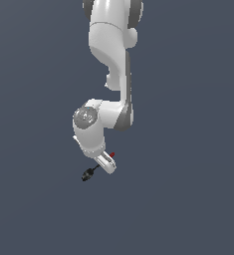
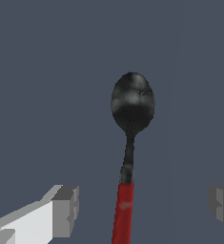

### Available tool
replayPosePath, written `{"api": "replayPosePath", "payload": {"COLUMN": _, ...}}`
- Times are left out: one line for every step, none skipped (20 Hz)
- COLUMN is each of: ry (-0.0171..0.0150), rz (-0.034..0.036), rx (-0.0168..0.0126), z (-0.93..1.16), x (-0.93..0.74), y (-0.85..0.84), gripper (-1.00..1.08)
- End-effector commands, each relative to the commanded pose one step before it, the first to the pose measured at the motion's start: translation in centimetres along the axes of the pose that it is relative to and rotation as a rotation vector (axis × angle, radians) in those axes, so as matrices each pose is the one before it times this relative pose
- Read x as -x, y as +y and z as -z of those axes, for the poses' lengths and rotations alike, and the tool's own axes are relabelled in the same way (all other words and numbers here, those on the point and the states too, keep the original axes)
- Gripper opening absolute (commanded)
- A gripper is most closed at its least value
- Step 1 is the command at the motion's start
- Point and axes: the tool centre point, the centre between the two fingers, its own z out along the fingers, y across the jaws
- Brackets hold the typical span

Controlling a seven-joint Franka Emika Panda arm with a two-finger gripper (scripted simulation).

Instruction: Pick up the object and move it to a goal position.

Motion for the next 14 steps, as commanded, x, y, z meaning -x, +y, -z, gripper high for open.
{"api": "replayPosePath", "payload": {"ry": -0.00012, "rz": 0.00011, "rx": 0.00005, "z": -0.278, "x": 0.022, "y": -0.019, "gripper": 1.0}}
{"api": "replayPosePath", "payload": {"ry": 0.00004, "rz": -0.00069, "rx": -0.00007, "z": -0.251, "x": -0.013, "y": 0.025, "gripper": 1.0}}
{"api": "replayPosePath", "payload": {"ry": 0.0, "rz": 0.0, "rx": 0.0, "z": -0.329, "x": 0.018, "y": -0.016, "gripper": 1.0}}
{"api": "replayPosePath", "payload": {"ry": 0.00004, "rz": -0.00069, "rx": -0.00007, "z": -0.395, "x": -0.003, "y": 0.02, "gripper": 1.0}}
{"api": "replayPosePath", "payload": {"ry": 0.00004, "rz": -0.00069, "rx": -0.00007, "z": -0.466, "x": 0.002, "y": 0.017, "gripper": 1.0}}
{"api": "replayPosePath", "payload": {"ry": 0.00004, "rz": -0.00069, "rx": -0.00007, "z": -0.534, "x": 0.008, "y": 0.015, "gripper": 1.0}}
{"api": "replayPosePath", "payload": {"ry": 0.00004, "rz": -0.00069, "rx": -0.00007, "z": -0.592, "x": 0.013, "y": 0.013, "gripper": 1.0}}
{"api": "replayPosePath", "payload": {"ry": 0.00004, "rz": -0.00069, "rx": -0.00007, "z": -0.546, "x": 0.009, "y": 0.015, "gripper": 1.0}}
{"api": "replayPosePath", "payload": {"ry": 0.00003, "rz": -0.00049, "rx": -0.00005, "z": -0.468, "x": 0.009, "y": 0.005, "gripper": 1.0}}
{"api": "replayPosePath", "payload": {"ry": 0.00003, "rz": -0.00048, "rx": -0.00005, "z": -0.388, "x": -0.001, "y": 0.006, "gripper": 1.0}}
{"api": "replayPosePath", "payload": {"ry": 0.0, "rz": 0.0, "rx": 0.0, "z": -0.312, "x": 0.007, "y": -0.02, "gripper": 1.0}}
{"api": "replayPosePath", "payload": {"ry": 0.00006, "rz": -0.00048, "rx": -0.00004, "z": -0.227, "x": -0.023, "y": 0.006, "gripper": 1.0}}
{"api": "replayPosePath", "payload": {"ry": 0.0, "rz": 0.0, "rx": 0.0, "z": -0.153, "x": -0.017, "y": -0.022, "gripper": 1.0}}
{"api": "replayPosePath", "payload": {"ry": 0.0, "rz": 0.0, "rx": 0.0, "z": -0.075, "x": -0.029, "y": -0.022, "gripper": 1.0}}
